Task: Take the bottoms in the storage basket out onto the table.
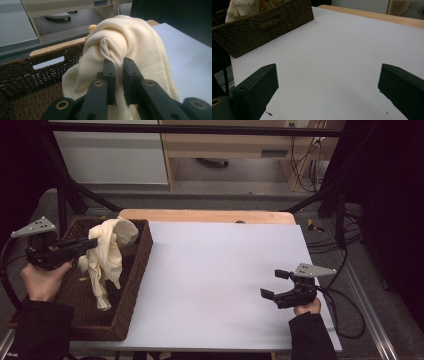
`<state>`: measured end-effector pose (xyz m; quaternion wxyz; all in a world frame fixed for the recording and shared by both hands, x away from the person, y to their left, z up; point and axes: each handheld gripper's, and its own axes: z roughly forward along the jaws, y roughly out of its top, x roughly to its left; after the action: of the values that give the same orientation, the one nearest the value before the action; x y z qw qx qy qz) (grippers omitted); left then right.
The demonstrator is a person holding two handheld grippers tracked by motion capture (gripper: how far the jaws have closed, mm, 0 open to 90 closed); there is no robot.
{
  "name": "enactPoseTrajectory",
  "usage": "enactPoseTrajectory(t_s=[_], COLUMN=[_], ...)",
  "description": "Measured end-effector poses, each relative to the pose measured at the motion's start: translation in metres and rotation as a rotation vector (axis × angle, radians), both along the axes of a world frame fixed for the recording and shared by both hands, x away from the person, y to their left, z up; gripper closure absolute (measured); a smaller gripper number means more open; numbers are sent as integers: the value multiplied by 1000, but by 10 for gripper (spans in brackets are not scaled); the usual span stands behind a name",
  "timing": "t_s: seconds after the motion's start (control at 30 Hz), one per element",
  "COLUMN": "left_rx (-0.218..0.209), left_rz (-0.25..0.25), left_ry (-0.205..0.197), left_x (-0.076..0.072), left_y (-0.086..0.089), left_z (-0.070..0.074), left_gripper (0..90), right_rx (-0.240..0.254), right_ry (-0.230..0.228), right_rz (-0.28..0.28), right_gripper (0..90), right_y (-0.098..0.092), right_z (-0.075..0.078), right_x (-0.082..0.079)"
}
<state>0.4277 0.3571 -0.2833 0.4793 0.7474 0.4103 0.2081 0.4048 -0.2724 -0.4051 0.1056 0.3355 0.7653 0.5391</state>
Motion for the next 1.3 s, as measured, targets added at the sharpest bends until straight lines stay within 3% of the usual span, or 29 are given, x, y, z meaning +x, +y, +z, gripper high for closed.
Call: enactPoseTrajectory(t_s=[0.4,1.3], left_rx=[8,-10], left_rz=[-16,-42], left_ry=[-31,-56], left_x=[-6,-17], left_y=[-3,-7], left_z=[9,26], left_gripper=[818,818], right_rx=[0,3], right_ry=[0,-1], right_rz=[0,0], right_gripper=[35,35], right_y=[0,0], right_z=[0,0], right_x=[0,0])
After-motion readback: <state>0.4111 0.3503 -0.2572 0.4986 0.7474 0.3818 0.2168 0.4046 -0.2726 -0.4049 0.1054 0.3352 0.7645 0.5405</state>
